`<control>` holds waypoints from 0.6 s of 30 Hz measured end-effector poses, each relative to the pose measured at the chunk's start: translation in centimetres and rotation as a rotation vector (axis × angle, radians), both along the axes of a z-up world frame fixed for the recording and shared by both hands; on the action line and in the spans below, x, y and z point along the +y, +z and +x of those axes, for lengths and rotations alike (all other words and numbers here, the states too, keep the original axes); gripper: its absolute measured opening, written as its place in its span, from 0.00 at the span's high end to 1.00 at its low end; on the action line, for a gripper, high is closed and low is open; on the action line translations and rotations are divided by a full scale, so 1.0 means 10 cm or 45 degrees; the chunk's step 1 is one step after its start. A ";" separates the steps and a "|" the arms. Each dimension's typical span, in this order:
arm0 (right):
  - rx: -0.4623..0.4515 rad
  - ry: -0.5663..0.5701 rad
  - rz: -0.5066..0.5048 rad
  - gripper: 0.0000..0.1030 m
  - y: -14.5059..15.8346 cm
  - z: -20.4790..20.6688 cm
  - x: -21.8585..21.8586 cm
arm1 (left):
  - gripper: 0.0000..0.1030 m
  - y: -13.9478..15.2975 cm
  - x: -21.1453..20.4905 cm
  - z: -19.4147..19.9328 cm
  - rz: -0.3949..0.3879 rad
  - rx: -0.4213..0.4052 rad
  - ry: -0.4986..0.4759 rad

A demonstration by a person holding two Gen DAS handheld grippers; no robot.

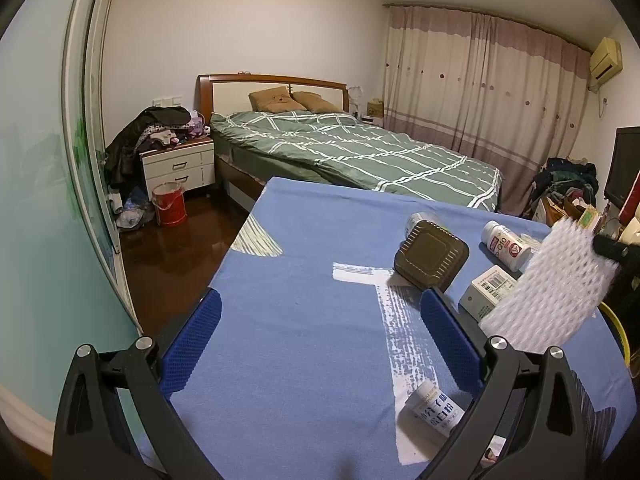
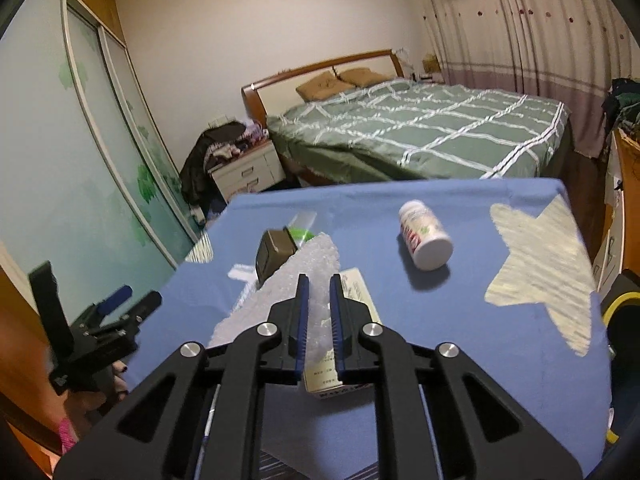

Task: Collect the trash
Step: 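Grasp the white foam net with the right gripper and lift it, then carry the foam net into the yellow bin and open the right gripper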

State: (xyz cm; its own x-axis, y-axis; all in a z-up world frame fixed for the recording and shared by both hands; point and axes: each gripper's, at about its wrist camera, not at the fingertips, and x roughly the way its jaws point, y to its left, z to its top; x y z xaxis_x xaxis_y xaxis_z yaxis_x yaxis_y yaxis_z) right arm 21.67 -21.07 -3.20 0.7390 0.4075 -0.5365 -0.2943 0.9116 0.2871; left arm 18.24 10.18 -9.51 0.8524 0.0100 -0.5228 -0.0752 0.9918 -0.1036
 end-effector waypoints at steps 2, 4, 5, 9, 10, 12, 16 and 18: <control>-0.027 -0.020 0.002 0.90 0.07 -0.04 -0.06 | 0.05 0.00 0.00 0.00 -0.001 0.001 -0.001; -0.068 -0.068 -0.002 0.90 0.17 -0.10 -0.18 | 0.05 0.00 -0.01 -0.01 0.000 -0.001 -0.003; -0.089 -0.110 -0.008 0.90 0.22 -0.13 -0.29 | 0.05 0.01 -0.01 -0.01 0.002 -0.002 -0.005; -0.125 -0.291 -0.047 0.90 0.29 -0.17 -0.68 | 0.05 0.03 -0.02 -0.02 0.010 -0.007 -0.009; -0.125 -0.320 -0.053 0.90 0.29 -0.18 -0.74 | 0.05 0.03 -0.03 -0.02 0.012 -0.008 -0.010; -0.127 -0.423 -0.076 0.90 0.29 -0.19 -0.97 | 0.05 0.03 -0.02 -0.02 0.012 -0.008 -0.010; -0.106 -0.641 -0.117 0.90 0.22 -0.23 -1.49 | 0.05 0.03 -0.03 -0.02 0.012 -0.007 -0.009; -0.096 -0.740 -0.142 0.90 0.18 -0.27 -1.72 | 0.05 0.03 -0.03 -0.02 0.015 -0.007 -0.009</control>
